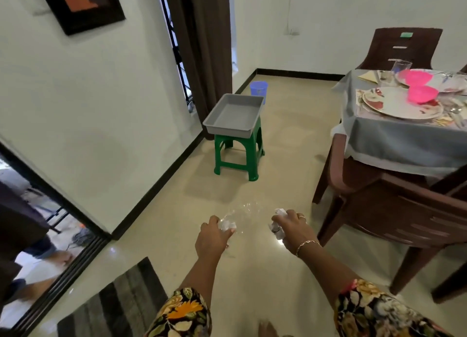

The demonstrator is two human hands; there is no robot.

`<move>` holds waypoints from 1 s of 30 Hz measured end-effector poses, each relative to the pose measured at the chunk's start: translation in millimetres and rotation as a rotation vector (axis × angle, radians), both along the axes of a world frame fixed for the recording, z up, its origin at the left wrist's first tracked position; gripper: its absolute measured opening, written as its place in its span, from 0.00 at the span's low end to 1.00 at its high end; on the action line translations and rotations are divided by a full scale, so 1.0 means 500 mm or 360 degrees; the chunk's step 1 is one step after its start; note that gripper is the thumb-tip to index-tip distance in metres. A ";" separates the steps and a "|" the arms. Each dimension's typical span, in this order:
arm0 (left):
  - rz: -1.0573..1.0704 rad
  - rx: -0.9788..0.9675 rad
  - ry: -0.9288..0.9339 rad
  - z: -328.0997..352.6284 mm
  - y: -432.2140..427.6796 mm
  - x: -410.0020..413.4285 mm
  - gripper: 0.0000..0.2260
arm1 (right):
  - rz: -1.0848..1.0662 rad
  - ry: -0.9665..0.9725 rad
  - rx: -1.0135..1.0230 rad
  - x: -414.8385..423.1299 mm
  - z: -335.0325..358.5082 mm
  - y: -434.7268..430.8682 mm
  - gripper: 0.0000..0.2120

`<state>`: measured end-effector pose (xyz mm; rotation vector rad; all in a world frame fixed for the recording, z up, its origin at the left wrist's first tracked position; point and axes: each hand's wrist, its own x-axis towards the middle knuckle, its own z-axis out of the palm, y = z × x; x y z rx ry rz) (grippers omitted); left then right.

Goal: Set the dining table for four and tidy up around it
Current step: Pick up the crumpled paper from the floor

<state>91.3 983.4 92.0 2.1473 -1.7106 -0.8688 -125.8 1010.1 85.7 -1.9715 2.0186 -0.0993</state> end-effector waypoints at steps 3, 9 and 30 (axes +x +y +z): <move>-0.0021 0.0008 0.0010 0.010 -0.133 -0.040 0.22 | 0.0003 0.0063 -0.0024 -0.037 0.018 -0.129 0.23; -0.0079 -0.0042 0.0043 0.015 -0.377 -0.110 0.21 | -0.0093 0.0090 -0.0025 -0.106 0.039 -0.353 0.24; -0.0541 -0.0044 0.0047 0.031 -1.390 -0.423 0.22 | -0.0769 -0.0063 -0.0059 -0.364 0.027 -1.229 0.23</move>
